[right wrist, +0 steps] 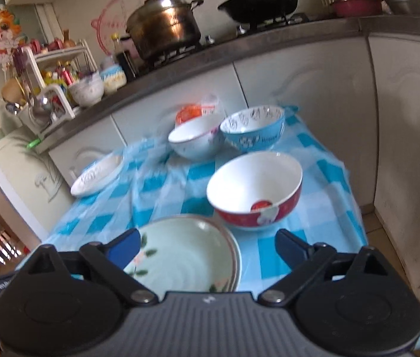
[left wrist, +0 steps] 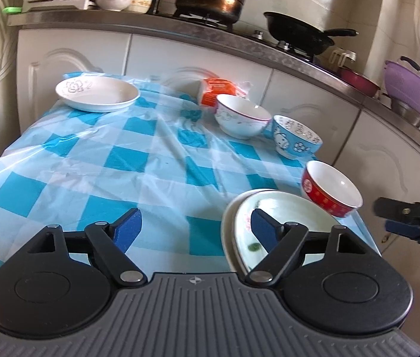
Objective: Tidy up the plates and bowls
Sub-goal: 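Move the left gripper to the small white flower-print plate and grasp its rim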
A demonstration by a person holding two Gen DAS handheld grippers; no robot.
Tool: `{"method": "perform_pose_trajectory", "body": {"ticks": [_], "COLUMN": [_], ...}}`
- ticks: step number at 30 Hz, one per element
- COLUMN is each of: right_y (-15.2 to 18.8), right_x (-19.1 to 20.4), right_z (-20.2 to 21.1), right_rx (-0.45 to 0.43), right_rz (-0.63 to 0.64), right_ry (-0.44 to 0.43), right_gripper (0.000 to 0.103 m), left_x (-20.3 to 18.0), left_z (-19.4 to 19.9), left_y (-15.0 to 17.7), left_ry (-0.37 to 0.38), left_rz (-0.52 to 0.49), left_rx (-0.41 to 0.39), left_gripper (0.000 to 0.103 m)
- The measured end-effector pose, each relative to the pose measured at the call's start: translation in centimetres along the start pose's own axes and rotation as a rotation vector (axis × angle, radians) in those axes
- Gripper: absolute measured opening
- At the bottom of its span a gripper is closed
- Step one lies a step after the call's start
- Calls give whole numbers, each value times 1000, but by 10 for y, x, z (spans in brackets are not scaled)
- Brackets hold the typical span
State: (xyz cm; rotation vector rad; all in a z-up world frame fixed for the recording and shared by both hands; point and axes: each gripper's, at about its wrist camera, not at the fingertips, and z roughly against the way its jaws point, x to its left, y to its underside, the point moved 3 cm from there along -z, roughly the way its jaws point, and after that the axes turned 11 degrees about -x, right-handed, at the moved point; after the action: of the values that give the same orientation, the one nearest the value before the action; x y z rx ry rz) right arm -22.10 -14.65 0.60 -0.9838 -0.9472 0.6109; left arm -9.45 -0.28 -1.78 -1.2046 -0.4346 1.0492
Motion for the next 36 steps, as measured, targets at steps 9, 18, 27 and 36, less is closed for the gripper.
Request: {"method": "perform_pose_trajectory", "body": {"ticks": [9,18,27,36], "right_y": [1,-1,-12,-29], "right_x": [0,23,49,84], "right_z": [-12,-30,-65,-123], "right_rx": [30,91,126,178], "right_rz": [-48,-57,-79,-79], "right_ry": [3,-49,-116,-191], "right_gripper": [101,102,102,102], "left_x": [23,63,106,144], "left_z": [-11,-37,-66,-100], "left_y": [-10,-32,-63,-90], "left_ry": [-77,-214,-332,-380], "left_rz": [45,134,191,256], "left_rx": [-16,-43,-128,-198], "left_gripper": [103,103,103,103]}}
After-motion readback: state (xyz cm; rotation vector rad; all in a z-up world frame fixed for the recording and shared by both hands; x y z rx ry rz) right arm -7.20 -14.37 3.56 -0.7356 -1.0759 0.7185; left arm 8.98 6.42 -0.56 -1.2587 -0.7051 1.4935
